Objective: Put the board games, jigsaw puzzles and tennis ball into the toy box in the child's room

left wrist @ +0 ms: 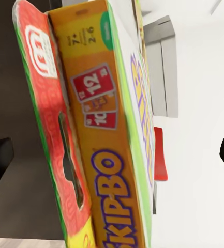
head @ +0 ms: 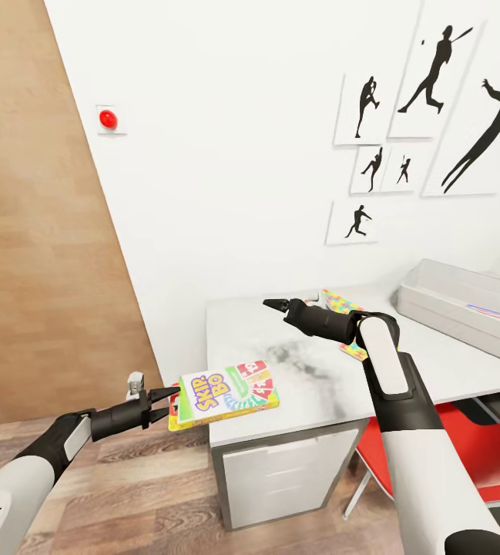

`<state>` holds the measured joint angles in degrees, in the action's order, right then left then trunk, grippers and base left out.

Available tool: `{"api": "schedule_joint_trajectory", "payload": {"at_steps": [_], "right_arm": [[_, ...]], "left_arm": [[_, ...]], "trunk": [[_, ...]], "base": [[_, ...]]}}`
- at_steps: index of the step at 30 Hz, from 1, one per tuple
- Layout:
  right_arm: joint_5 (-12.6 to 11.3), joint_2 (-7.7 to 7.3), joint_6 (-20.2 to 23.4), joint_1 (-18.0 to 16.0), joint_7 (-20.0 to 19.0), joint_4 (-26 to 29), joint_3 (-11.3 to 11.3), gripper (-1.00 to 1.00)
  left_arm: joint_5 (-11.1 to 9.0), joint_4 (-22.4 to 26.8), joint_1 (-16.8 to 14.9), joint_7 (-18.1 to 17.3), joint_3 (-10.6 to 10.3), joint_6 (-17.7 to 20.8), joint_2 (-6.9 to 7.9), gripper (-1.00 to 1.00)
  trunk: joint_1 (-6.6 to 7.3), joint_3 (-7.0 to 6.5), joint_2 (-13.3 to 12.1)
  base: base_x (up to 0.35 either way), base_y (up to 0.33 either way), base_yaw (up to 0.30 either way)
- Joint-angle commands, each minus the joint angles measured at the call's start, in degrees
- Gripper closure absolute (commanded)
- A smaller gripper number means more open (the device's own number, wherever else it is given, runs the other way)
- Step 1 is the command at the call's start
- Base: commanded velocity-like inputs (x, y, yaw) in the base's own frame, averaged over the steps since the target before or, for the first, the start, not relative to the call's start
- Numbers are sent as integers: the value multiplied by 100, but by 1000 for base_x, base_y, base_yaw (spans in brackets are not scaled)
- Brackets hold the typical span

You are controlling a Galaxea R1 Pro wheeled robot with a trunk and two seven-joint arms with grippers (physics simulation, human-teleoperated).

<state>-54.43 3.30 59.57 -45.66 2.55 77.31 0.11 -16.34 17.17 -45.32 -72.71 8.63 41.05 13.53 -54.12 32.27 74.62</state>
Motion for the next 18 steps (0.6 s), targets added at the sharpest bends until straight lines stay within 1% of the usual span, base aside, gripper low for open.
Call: {"api": "schedule_joint_trajectory", "payload": {"at_steps": [1,6,9,18], "right_arm": [[-24,2,19,-4,27,3,-3,-100],[-24,0,19,-4,27,3,-3,-100],[-24,0,19,-4,27,3,-3,-100],[-24,2,19,-4,27,3,-3,-100]], "left_arm": [[-19,0,-3,-9,-1,53,1,-100],[-19,0,-3,-7,-1,52,0,-100],[-19,2,-3,-7,-1,52,0,-100],[-19,4,-3,-7,-1,45,0,-100]], "trunk": [[0,6,3],[0,6,3],[0,6,3],[0,6,3]], "base": [[0,-40,0],[0,-178,0],[0,-109,0],[0,-24,0]]}}
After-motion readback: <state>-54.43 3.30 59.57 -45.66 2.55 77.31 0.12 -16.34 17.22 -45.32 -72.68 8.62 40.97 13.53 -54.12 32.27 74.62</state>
